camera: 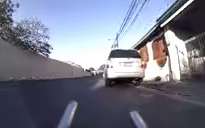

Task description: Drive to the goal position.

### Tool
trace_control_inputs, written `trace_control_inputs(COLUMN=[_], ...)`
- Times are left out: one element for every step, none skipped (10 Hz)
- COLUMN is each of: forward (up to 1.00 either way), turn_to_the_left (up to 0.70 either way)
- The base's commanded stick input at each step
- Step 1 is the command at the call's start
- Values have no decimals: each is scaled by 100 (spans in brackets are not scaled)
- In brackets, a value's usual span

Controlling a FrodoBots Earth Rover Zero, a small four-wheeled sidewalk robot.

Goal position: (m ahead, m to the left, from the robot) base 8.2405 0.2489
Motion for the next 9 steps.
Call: trace_control_inputs(forward=[85, 85, 85, 85, 85, 85, 85, 85, 85], turn_to_the_left=[1, 0, 0, 0, 0, 0, 0, 0, 0])
